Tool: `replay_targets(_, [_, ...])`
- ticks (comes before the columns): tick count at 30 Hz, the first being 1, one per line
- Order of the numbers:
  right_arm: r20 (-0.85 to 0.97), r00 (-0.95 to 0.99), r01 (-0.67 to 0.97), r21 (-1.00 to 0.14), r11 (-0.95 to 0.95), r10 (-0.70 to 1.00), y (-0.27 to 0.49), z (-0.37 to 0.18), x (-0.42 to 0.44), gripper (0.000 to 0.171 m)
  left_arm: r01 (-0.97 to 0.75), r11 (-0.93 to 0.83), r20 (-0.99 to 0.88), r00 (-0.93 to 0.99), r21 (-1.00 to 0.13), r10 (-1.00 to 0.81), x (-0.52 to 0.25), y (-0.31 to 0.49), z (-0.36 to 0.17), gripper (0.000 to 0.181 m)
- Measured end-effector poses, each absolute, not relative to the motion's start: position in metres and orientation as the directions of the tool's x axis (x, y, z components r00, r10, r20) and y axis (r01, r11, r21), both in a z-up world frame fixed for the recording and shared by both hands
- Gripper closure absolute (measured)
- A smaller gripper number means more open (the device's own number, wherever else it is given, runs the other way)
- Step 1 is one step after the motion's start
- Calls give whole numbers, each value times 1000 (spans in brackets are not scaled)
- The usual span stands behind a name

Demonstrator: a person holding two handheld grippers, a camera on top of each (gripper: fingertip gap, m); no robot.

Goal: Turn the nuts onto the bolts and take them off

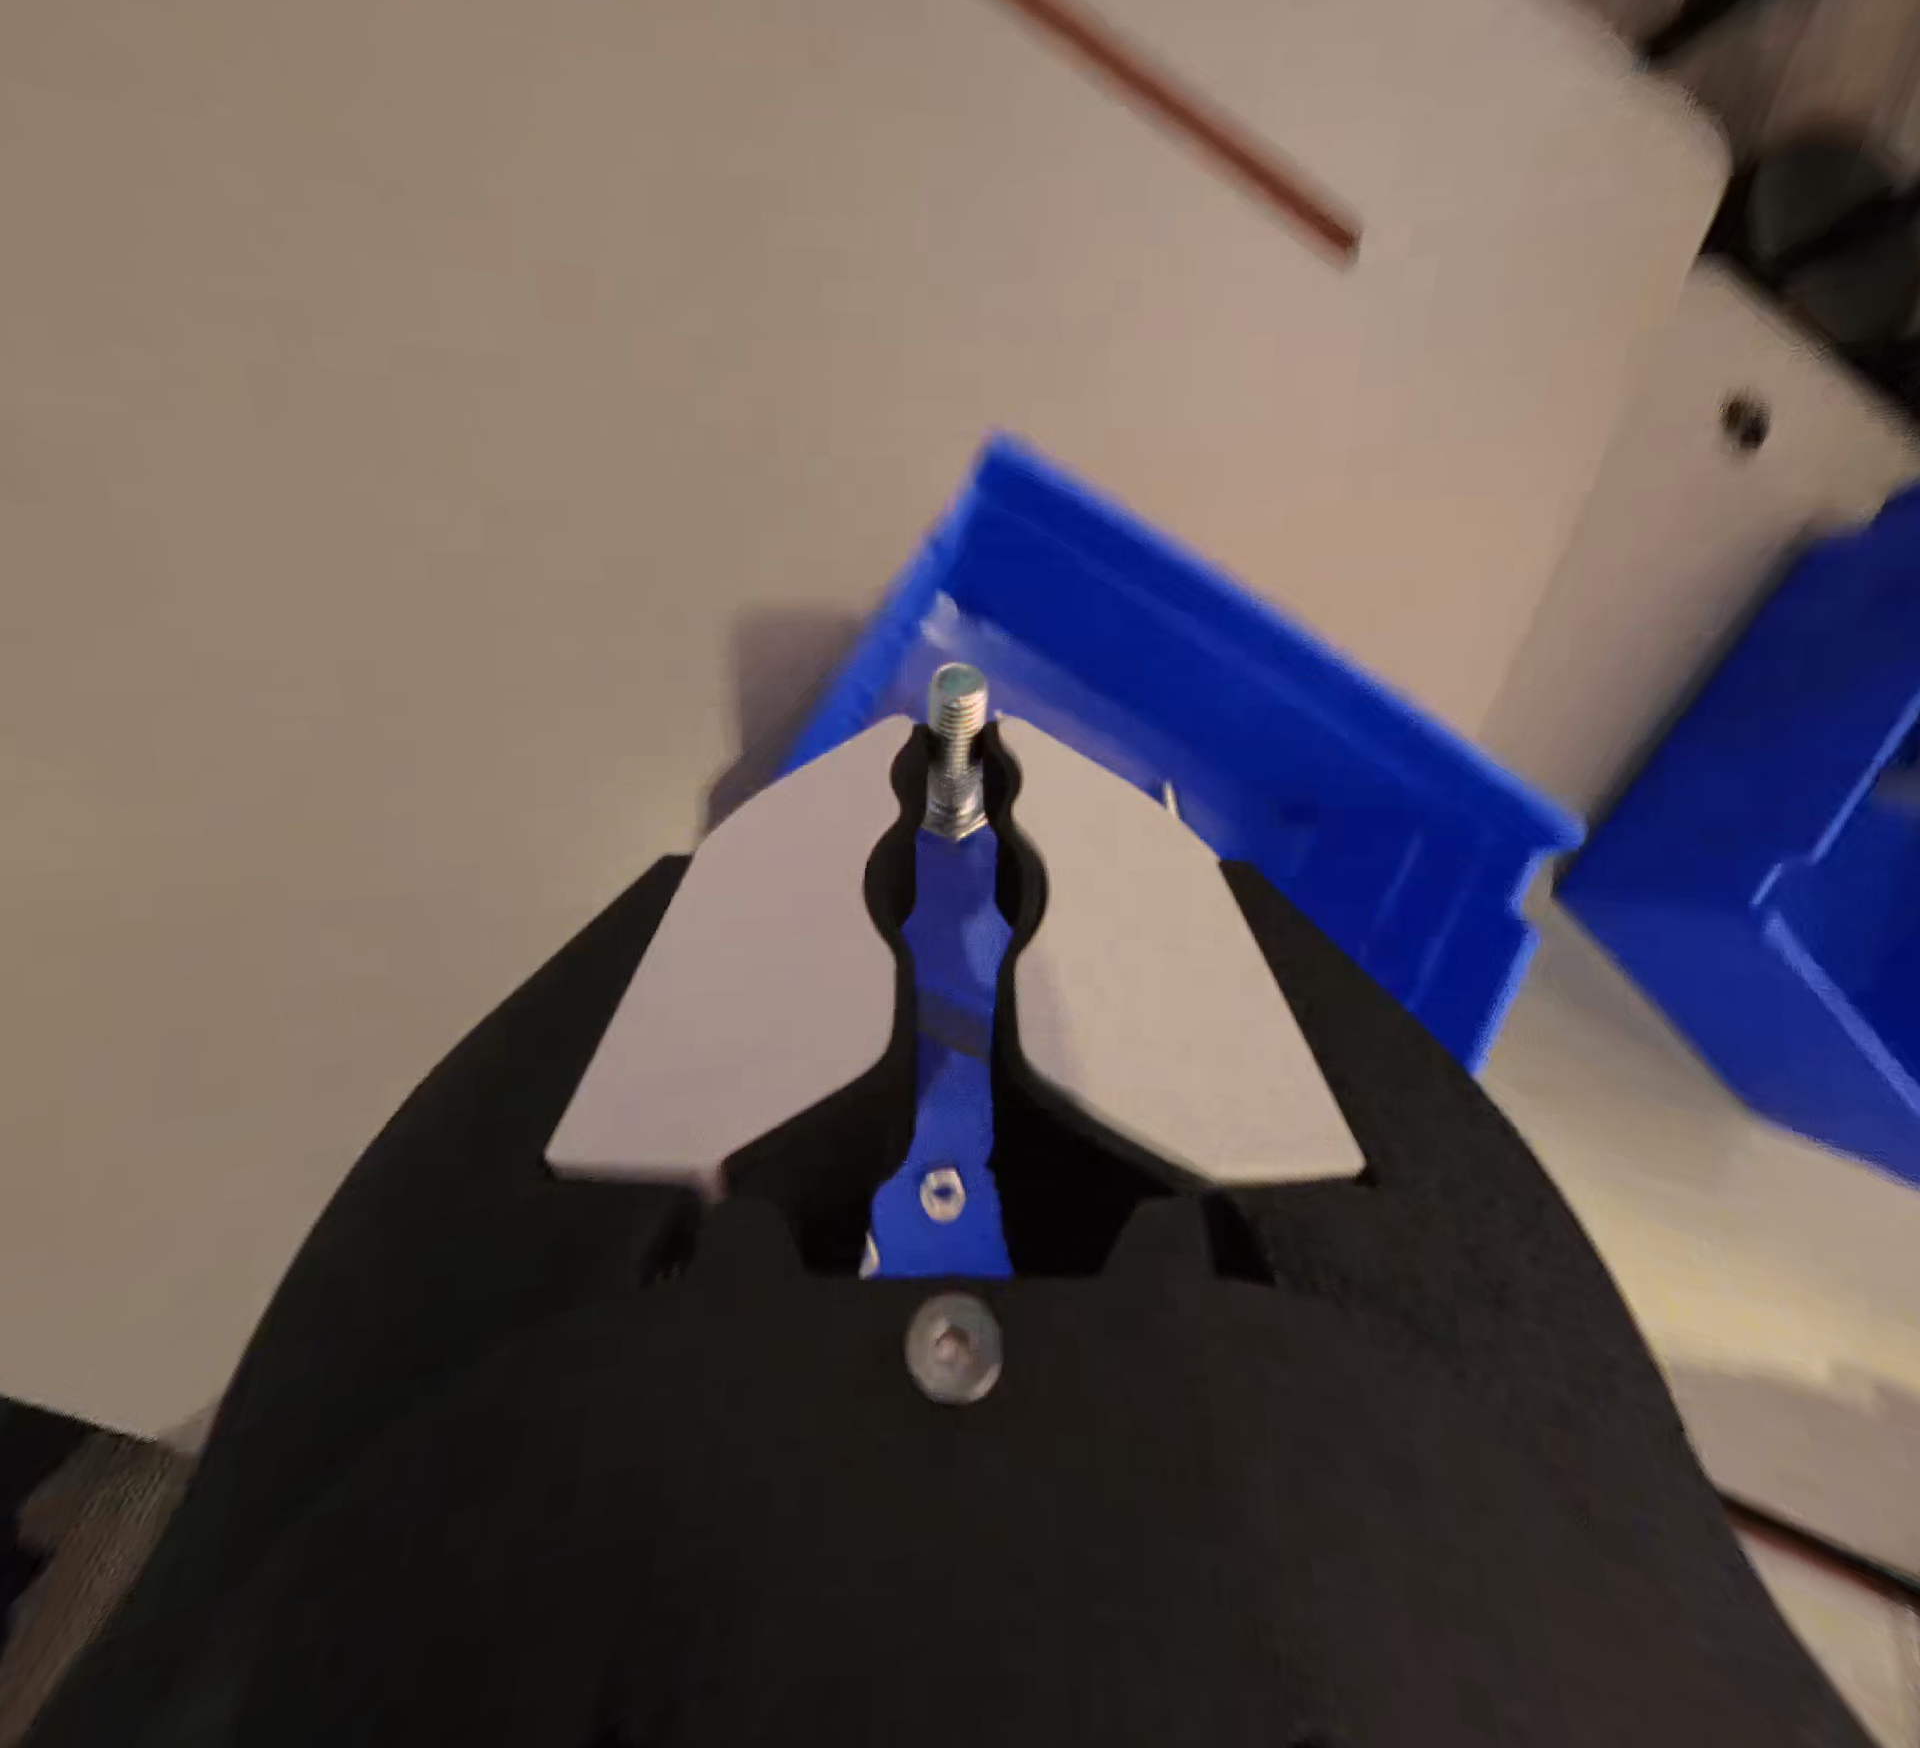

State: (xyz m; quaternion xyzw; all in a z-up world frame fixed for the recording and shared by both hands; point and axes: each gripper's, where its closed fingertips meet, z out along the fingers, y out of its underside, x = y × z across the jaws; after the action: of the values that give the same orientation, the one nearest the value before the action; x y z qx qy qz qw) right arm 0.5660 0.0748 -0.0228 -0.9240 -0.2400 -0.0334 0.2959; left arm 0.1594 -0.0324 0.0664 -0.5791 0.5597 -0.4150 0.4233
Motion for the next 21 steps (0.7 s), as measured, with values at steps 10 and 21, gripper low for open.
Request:
replay_targets(10, [156, 896, 435, -105, -895, 417, 78, -126, 642, 161, -383, -17, -2, 49, -923, -999, 168, -27, 44, 149])
replay_targets(21, [168, 881, 455, -51, -889, 442, 86, -146, 651, 160, -418, -39, 16, 58, -908, -998, 171, -22, 33, 150])
